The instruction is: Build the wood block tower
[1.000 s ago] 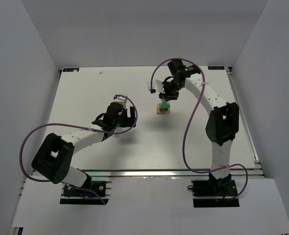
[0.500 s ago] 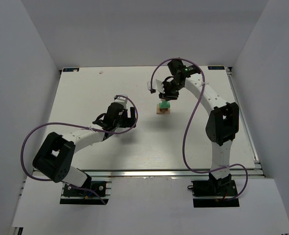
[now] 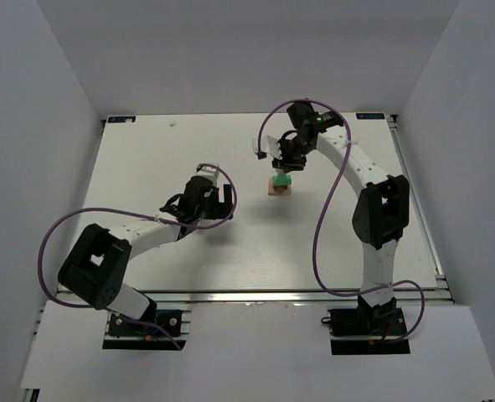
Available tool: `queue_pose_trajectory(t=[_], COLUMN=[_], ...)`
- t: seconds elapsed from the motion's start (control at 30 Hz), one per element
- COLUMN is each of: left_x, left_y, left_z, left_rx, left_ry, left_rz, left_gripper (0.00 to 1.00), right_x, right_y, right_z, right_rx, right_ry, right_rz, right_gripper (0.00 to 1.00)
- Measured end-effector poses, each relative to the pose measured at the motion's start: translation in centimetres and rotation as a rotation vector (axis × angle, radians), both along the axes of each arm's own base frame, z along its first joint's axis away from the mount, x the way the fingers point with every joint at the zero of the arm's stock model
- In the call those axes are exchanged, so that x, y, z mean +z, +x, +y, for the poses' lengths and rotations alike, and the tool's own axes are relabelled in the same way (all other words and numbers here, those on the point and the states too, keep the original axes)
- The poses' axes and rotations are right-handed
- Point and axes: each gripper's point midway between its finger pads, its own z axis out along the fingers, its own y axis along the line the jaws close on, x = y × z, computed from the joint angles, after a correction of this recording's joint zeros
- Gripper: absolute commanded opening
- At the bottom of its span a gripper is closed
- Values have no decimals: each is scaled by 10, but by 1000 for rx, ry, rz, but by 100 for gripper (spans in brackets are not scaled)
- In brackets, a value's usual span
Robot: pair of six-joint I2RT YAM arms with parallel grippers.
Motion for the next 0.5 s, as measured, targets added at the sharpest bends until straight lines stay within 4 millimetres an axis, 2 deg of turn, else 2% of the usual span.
queue_pose_trajectory(t=[0.13,0.5], left_x=[0,0], left_y=[0,0], left_z=[0,0], left_rx=[0,0], left_ry=[0,0], left_rz=[-1,-1], left_gripper=[98,98], right_x=[0,0], right_y=[0,0], right_z=[0,0], right_rx=[-3,-4], right_ry=[1,0], right_rz=[1,1], right_gripper=[30,42])
